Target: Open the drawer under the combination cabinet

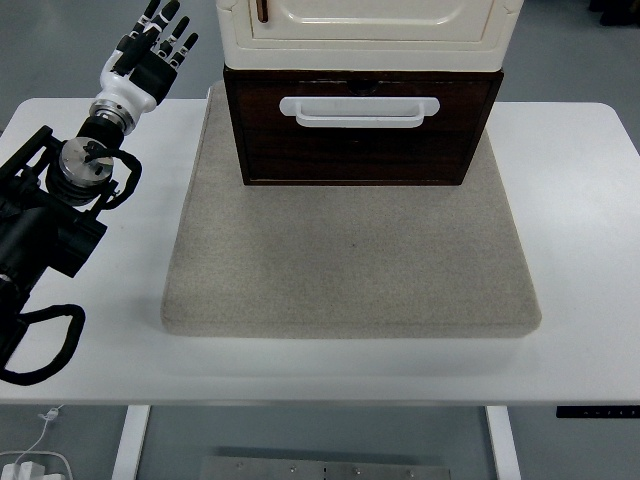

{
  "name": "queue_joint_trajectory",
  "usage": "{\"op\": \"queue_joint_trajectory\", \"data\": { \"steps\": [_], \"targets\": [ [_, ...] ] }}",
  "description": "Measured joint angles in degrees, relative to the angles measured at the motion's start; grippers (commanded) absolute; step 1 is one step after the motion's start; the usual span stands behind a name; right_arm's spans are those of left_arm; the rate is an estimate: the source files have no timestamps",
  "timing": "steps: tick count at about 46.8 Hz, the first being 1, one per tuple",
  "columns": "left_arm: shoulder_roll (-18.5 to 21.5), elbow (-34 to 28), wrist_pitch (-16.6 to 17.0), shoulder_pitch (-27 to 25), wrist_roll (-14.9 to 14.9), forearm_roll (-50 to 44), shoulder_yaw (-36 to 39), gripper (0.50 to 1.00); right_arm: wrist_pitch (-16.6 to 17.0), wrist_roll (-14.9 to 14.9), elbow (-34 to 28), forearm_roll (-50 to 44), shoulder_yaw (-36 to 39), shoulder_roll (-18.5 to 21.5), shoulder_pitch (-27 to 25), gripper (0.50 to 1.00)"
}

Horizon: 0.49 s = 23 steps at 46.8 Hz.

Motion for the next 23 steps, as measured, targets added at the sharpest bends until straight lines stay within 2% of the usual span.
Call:
{"op": "queue_joint_trajectory", "data": {
  "steps": [23],
  "targets": [
    [0.0, 0.0, -0.06, 0.0, 0.0, -0.13, -0.35, 1.0, 0.0, 0.0, 0.02, 0.02, 0.0, 0.0, 0.0, 0.928]
  ]
}}
